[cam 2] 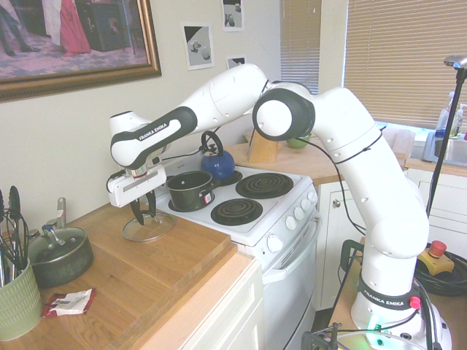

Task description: Cover the lid of the pot

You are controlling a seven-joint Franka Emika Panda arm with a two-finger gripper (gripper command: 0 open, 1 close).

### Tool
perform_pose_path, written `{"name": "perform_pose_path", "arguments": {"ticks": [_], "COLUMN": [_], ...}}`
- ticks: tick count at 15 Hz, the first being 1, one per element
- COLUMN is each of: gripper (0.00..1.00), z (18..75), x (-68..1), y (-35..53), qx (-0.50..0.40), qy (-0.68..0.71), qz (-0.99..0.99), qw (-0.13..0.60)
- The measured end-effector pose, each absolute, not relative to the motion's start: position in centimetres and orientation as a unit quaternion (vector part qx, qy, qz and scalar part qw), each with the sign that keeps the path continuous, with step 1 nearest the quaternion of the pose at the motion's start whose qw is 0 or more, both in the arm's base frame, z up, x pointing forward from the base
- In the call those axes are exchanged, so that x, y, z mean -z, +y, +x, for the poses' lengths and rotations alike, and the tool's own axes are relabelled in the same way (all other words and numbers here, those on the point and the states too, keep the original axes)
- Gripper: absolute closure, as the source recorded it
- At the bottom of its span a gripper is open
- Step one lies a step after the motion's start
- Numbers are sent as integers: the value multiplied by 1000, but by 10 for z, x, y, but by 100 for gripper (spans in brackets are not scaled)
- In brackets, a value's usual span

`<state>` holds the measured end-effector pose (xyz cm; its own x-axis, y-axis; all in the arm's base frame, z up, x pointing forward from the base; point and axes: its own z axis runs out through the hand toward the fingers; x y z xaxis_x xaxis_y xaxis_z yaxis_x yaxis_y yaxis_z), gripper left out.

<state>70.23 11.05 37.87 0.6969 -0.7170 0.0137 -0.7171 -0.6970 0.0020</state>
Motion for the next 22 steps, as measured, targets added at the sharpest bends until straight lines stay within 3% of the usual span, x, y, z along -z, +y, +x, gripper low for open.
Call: {"name": "perform_pose_path", "arguments": {"ticks": [8, 14, 18, 22], "gripper": [100, 100, 100, 100], "z": [702, 675, 653, 657], "x": [-385, -472, -530, -527], "y": [119, 122, 80, -1], "qx": [-14, -60, -86, -79], "qy": [-384, -382, -412, -465], "qz": [923, 922, 906, 880], "qw": [-4, -31, -46, -50]}}
